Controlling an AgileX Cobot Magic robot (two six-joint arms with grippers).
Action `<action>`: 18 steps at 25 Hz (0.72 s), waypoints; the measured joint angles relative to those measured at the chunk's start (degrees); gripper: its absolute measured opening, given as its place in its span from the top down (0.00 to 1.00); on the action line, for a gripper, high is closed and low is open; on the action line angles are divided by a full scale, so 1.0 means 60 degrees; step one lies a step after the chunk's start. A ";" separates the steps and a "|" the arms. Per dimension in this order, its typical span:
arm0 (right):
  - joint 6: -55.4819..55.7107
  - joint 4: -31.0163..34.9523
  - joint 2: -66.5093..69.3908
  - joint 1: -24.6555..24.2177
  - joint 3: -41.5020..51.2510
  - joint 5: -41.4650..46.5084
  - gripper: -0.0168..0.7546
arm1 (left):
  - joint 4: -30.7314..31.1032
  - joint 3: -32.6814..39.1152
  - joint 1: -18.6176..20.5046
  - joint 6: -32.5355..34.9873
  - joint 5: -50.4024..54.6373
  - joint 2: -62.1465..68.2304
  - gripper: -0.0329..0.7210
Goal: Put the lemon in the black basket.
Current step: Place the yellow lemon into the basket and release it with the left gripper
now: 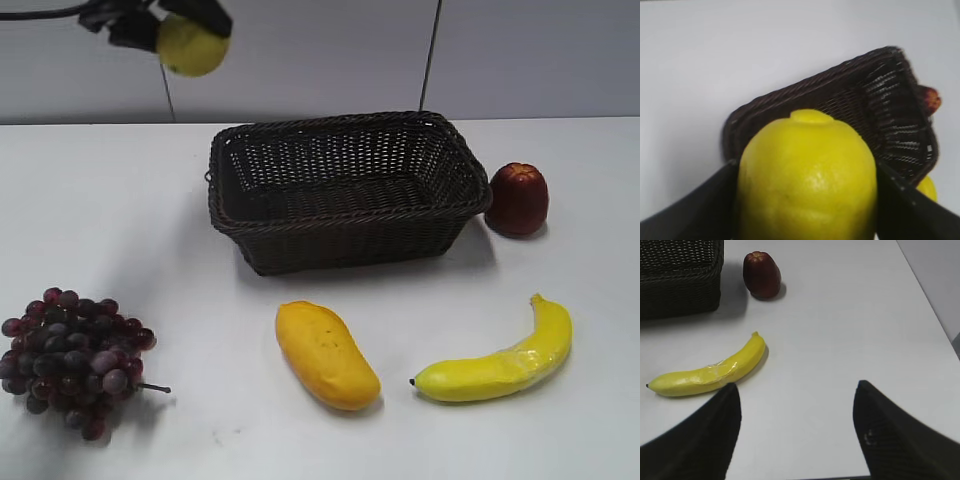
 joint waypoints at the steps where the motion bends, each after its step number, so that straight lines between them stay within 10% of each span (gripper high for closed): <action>1: 0.0000 0.0000 0.0000 0.0000 0.0000 0.0000 0.24 | -0.0049 -0.0028 -0.0293 0.0000 -0.0230 0.0000 0.21; 11: 0.0000 0.0000 0.0000 0.0000 0.0000 0.0000 0.24 | 0.1533 -0.0041 -0.2971 0.0000 -0.1295 0.1275 0.21; 18: 0.0000 0.0000 0.0000 0.0000 0.0000 0.0000 0.24 | 0.2036 -0.0056 -0.3234 0.0000 -0.1470 0.2142 0.10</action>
